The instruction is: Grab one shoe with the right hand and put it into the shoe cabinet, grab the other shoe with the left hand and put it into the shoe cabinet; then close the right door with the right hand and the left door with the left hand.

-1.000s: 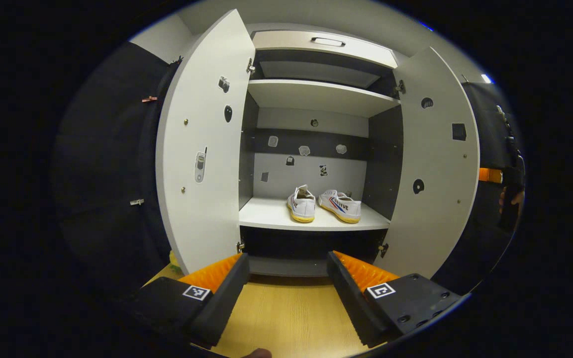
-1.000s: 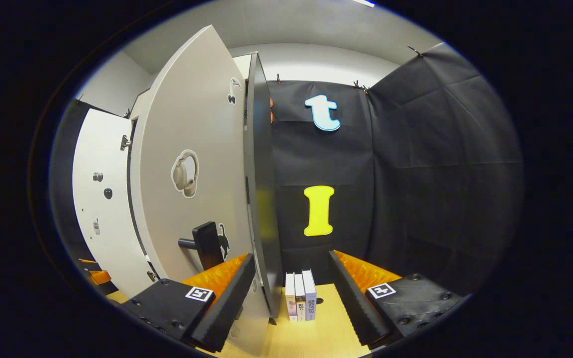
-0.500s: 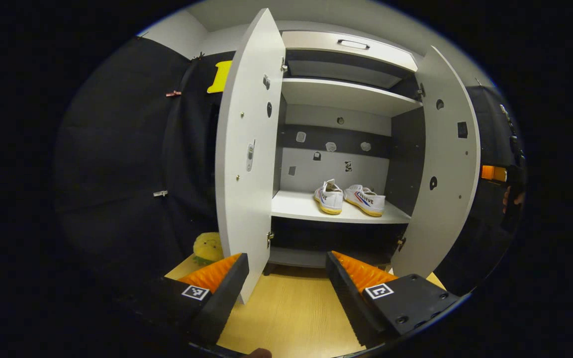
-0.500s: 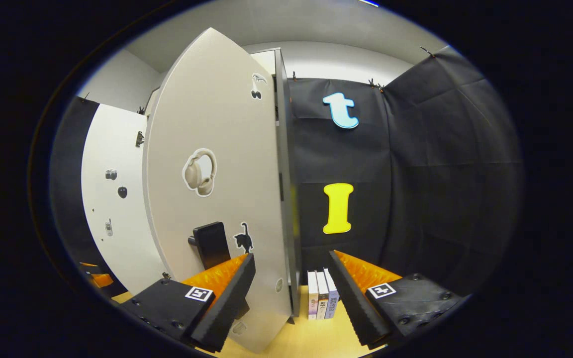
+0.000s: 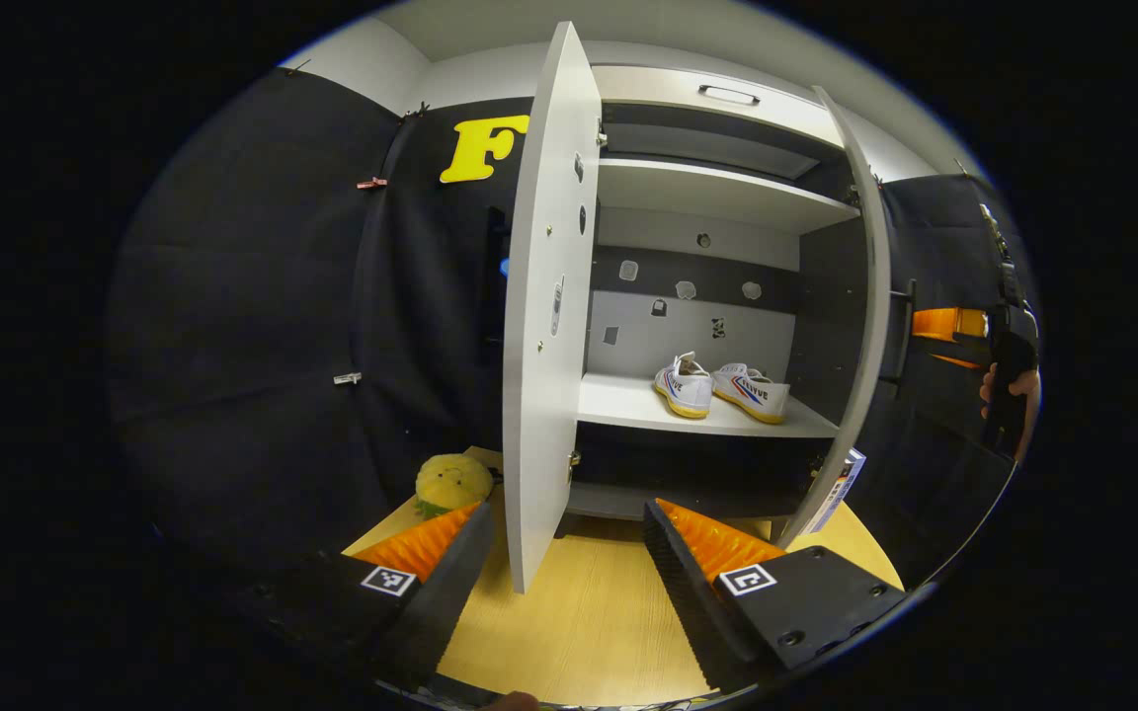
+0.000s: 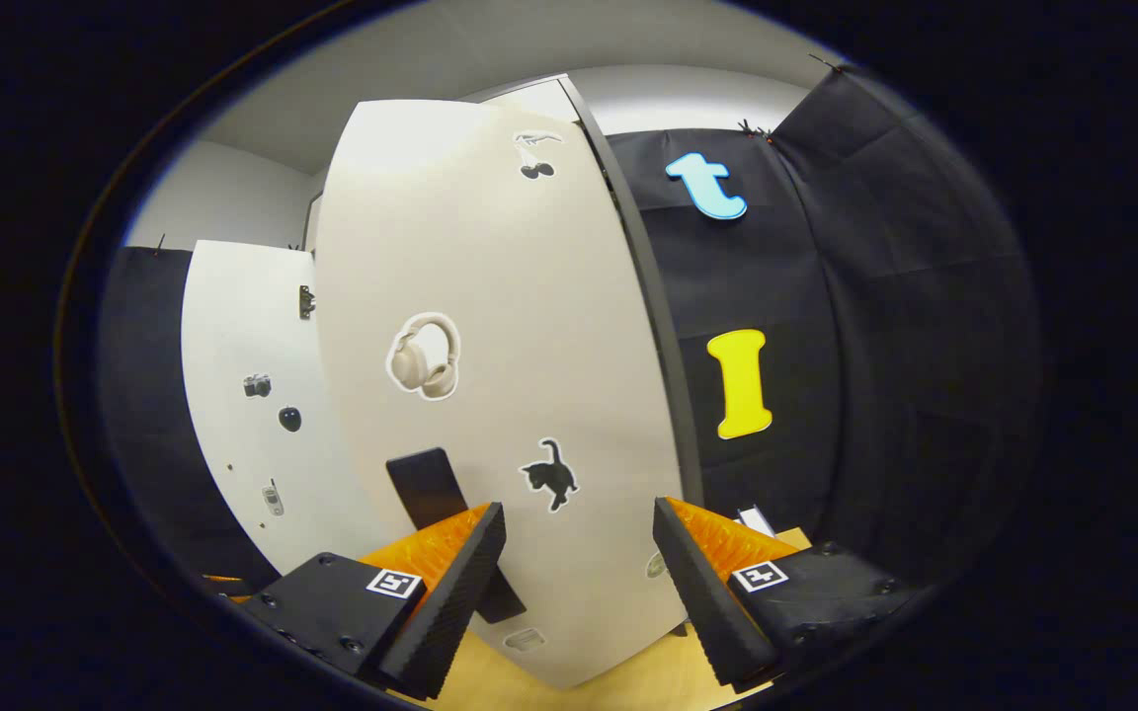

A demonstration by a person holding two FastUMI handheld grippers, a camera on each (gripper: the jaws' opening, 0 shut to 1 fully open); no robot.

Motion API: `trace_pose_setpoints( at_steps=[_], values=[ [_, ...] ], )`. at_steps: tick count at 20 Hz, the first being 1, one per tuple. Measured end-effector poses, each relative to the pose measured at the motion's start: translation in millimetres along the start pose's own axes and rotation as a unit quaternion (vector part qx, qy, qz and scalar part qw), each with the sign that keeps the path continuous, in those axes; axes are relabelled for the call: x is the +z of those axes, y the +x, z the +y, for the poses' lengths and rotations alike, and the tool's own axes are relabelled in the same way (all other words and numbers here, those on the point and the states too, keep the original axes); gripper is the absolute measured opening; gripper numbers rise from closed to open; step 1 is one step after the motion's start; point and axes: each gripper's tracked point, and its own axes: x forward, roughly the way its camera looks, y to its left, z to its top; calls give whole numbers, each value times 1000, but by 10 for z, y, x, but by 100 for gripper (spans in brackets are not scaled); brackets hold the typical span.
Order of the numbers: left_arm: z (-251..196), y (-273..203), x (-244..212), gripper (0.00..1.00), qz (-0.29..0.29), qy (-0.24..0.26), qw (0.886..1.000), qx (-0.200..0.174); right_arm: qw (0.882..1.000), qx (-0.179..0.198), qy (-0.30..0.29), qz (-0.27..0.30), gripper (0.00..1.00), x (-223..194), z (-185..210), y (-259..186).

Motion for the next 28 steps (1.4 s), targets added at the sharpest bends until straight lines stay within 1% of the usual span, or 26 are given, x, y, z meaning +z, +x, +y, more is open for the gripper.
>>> trace_pose_setpoints(
  at_steps=[3, 5, 8, 10, 13, 16, 20, 25, 28],
  values=[
    [97, -57, -12, 95, 0, -12, 1000, 1, 1000, -1, 9, 12, 98, -142, 84, -57],
    [216, -70, -22, 95, 2, -26, 1000, 5, 1000, -7, 13, 17, 98, -227, 71, -102],
    [459, -76, -9, 95, 2, -23, 1000, 14, 999, -20, 21, 30, 98, -393, 77, -202],
    [619, -59, 37, 96, 3, -21, 1000, 15, 999, -33, 29, 31, 98, -479, 70, -272],
    [827, -81, 132, 95, -2, -32, 999, 7, 998, -56, 30, 30, 98, -614, 84, -382],
    [1141, 50, 301, 95, -16, -31, 999, 12, 996, -75, 24, 36, 98, -761, 136, -479],
    [1391, 266, 570, 95, -31, -30, 999, -11, 993, -107, 21, 40, 98, -931, 186, -572],
    [1597, 597, 898, 94, -53, -22, 998, -35, 990, -130, 0, 56, 98, -1148, 248, -725],
    [1623, 793, 1146, 94, -71, -4, 996, -45, 988, -138, -10, 67, 98, -1269, 267, -817]
  ],
)
